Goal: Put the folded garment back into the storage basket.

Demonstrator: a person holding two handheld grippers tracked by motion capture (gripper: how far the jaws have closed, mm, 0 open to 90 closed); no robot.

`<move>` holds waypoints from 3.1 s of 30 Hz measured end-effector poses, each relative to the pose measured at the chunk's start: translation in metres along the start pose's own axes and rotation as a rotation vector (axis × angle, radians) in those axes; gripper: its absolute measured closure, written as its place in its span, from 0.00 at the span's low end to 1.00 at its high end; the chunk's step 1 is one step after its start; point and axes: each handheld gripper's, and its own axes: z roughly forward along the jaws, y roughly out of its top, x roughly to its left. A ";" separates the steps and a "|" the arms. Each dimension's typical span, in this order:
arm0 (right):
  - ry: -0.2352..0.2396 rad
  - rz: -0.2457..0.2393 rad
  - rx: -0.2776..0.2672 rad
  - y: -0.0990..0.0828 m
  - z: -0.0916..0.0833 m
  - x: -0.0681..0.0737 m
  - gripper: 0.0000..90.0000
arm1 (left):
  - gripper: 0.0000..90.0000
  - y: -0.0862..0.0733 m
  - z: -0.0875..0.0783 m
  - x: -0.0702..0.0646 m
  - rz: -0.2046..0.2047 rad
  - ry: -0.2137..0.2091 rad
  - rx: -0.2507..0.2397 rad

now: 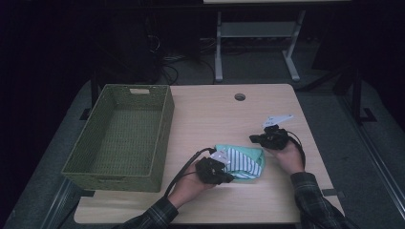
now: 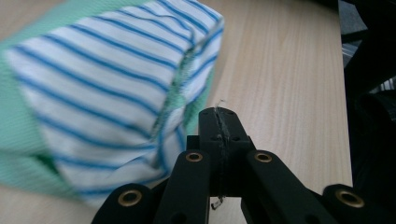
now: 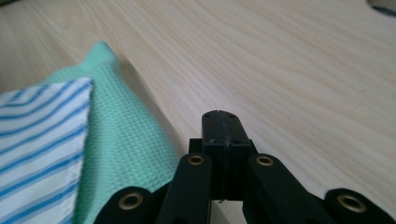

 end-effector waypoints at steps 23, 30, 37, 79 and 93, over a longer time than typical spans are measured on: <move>0.037 -0.040 0.065 -0.031 -0.015 0.032 1.00 | 0.99 -0.012 0.003 0.026 0.011 0.146 0.080; 0.065 -0.062 0.066 -0.039 -0.025 0.050 1.00 | 0.99 -0.018 -0.007 0.042 -0.032 0.191 0.078; 0.101 -0.082 0.065 -0.049 -0.034 0.069 1.00 | 0.99 -0.022 -0.014 0.053 -0.057 0.228 0.076; -0.165 0.090 0.001 -0.078 -0.038 0.013 0.19 | 0.17 0.006 0.011 0.054 0.053 0.146 0.169; -0.164 0.093 0.001 -0.077 -0.037 0.013 0.18 | 0.33 0.005 0.007 0.054 0.080 0.170 0.182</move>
